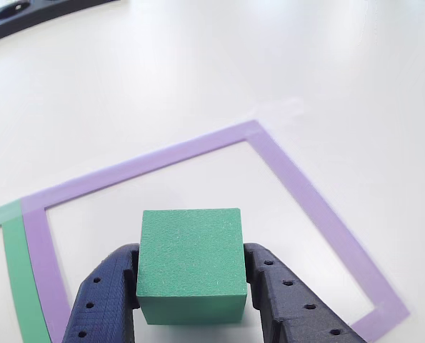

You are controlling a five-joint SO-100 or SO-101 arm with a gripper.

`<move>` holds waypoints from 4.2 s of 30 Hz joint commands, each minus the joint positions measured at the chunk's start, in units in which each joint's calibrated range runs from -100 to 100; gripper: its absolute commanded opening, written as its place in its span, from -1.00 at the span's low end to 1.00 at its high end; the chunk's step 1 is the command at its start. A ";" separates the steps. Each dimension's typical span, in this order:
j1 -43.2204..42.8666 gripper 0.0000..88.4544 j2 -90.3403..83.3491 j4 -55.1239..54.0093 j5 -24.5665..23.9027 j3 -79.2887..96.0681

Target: Tower of hanoi

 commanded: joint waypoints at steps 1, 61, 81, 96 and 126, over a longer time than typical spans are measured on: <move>0.32 -0.82 -0.33 -1.31 0.00 -2.49; -21.03 -1.00 -71.25 130.94 0.00 -38.02; -37.04 -0.75 -72.53 134.26 0.00 -44.01; -39.18 -0.19 -75.97 82.70 0.00 -2.22; -40.32 -0.18 -27.26 8.56 0.00 11.32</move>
